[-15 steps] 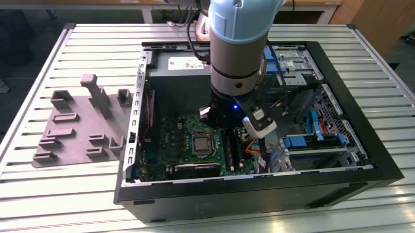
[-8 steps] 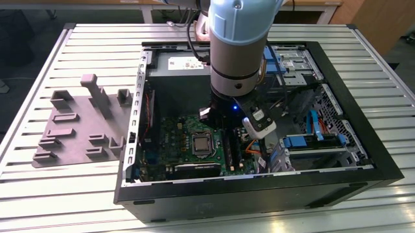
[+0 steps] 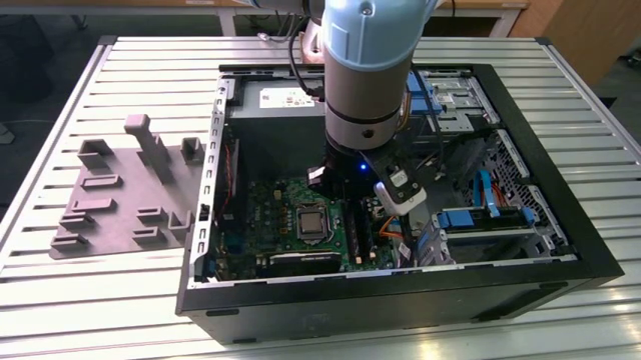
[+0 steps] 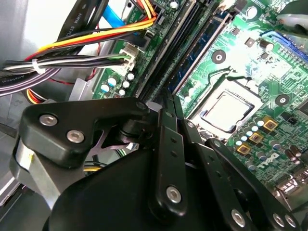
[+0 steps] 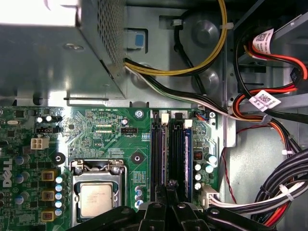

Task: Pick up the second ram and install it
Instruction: 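Insert the second ram into the second slot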

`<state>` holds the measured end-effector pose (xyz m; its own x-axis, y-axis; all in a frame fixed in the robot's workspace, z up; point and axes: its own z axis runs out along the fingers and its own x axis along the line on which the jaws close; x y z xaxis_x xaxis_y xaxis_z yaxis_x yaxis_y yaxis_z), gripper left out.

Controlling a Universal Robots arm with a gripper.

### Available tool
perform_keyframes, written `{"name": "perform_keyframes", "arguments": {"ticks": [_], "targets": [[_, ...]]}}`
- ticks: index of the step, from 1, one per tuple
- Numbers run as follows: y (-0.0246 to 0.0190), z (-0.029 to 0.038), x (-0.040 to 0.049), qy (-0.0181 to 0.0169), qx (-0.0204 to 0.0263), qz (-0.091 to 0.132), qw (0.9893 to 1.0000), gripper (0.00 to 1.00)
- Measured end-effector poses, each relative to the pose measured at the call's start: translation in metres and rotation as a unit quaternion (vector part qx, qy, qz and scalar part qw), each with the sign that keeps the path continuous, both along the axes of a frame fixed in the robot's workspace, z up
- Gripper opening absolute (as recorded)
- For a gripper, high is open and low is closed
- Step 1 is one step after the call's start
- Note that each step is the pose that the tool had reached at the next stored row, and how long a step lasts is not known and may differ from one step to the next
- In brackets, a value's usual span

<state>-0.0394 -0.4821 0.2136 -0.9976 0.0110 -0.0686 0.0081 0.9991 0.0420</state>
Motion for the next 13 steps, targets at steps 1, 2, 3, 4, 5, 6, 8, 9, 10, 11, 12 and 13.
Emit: {"name": "perform_keyframes", "arguments": {"ticks": [1,2,3,4,5,6,8,9,10,11,12,13], "targets": [[0.0,0.0,0.0,0.0,0.0,0.0,1.0,0.11],[0.0002,-0.0003,0.0001,-0.0002,0.0006,0.0,1.0,0.11],[0.0002,-0.0007,0.0001,-0.0003,0.0009,0.0,1.0,0.13],[0.0003,-0.0008,0.0001,-0.0003,0.001,0.0,1.0,0.13],[0.0001,-0.0004,0.0,-0.0001,0.0004,0.0,1.0,0.19],[0.0,0.0,0.0,0.0,-0.0001,0.0,1.0,0.19],[0.0,0.0,0.0,0.0,0.0,0.0,1.0,0.19],[0.0,0.0009,0.0,0.0001,-0.0002,0.0,1.0,0.19],[0.0,0.0026,0.0,0.0,0.0,0.0,1.0,0.19],[0.0,0.0053,0.0,0.0,0.0,0.0,1.0,0.19],[0.0,0.008,0.0,-0.0001,0.0001,0.0,1.0,0.19],[0.0,0.0111,0.0,0.0,0.0,0.0,1.0,0.19]]}}
